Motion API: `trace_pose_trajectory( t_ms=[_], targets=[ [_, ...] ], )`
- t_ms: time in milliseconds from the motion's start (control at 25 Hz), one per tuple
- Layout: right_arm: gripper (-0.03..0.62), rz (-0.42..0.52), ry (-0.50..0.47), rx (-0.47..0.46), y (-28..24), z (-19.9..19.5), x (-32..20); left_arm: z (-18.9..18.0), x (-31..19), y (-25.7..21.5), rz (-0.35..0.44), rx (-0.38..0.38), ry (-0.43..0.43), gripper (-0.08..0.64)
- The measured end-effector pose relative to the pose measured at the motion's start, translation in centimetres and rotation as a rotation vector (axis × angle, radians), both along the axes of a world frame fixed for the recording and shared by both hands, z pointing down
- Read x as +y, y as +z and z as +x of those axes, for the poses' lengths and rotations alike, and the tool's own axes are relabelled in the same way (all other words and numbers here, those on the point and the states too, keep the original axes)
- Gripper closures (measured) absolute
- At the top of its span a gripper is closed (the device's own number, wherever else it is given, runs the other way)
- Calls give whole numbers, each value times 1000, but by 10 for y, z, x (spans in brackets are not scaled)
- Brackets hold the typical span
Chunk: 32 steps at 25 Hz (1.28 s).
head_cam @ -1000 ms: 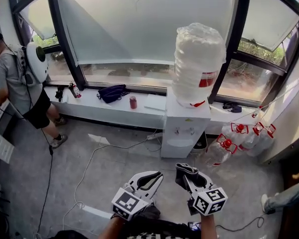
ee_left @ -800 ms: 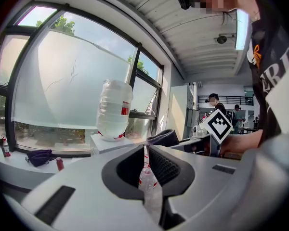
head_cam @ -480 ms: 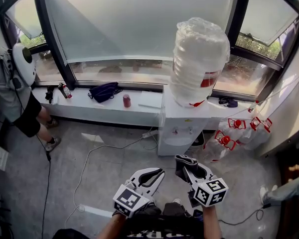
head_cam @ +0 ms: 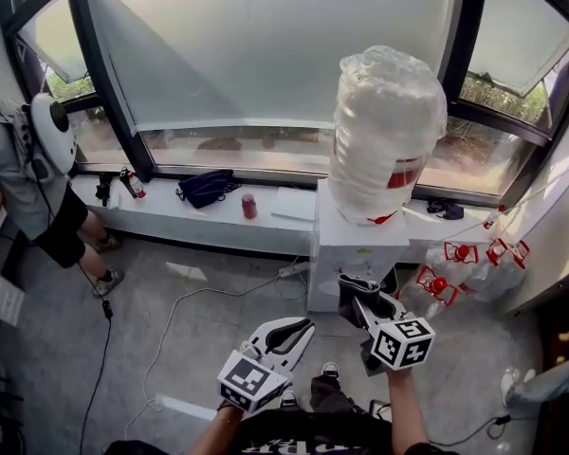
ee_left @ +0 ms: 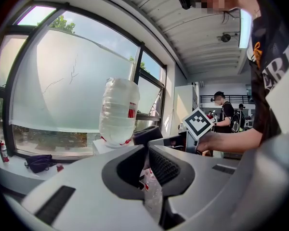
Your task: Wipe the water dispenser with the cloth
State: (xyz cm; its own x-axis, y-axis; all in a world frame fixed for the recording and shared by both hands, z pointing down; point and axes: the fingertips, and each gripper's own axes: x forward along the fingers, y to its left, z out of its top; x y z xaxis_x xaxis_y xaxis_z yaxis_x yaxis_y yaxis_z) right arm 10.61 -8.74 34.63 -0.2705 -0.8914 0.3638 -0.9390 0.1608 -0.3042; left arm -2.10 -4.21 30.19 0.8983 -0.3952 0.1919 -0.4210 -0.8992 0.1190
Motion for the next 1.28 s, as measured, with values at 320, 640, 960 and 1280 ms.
trace_pose_trajectory(
  t_ms=[320, 640, 960, 1280],
  targets=[
    [480, -70, 1, -116, 32, 29, -75, 30, -48, -1, -1, -5, -99, 517],
    [480, -166, 32, -214, 79, 48, -144, 49, -79, 2, -9, -36, -187, 517],
    [482, -275, 101, -300, 117, 56, -184, 44, -94, 4, -19, -77, -277, 517],
    [482, -326, 193, -374, 145, 97, -198, 49, -97, 12, -30, -117, -289, 517]
  ],
)
